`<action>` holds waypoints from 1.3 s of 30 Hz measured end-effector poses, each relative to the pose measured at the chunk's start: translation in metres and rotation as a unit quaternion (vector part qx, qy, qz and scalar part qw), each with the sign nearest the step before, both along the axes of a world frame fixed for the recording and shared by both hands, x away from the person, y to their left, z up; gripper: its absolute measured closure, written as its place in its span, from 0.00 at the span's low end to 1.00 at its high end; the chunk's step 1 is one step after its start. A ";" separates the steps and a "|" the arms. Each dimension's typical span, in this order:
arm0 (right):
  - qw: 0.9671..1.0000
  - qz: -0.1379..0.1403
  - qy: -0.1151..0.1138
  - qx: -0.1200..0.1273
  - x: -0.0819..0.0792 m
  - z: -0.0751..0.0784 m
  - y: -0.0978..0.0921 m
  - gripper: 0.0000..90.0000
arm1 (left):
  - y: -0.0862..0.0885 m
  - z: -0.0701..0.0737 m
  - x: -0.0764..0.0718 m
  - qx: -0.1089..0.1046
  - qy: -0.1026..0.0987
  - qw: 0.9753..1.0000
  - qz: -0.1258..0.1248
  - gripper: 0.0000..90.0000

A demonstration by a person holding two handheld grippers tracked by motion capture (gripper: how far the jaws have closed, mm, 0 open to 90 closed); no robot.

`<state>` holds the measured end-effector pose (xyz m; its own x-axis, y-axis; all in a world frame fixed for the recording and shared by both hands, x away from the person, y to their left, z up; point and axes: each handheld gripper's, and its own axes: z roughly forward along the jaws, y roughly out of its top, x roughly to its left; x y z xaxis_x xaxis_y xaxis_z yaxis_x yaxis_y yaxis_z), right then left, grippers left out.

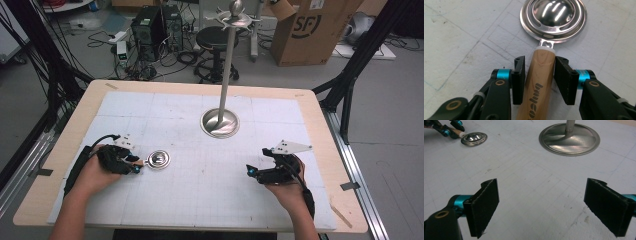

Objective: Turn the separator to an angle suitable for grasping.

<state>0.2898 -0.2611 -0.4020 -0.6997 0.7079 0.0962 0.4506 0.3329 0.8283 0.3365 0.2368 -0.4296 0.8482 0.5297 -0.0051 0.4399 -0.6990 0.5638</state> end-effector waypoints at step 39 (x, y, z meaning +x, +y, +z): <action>1.000 -0.001 -0.003 0.007 0.001 0.001 -0.001 0.13 | -0.109 0.006 -0.001 0.000 -0.013 0.992 -0.124 0.76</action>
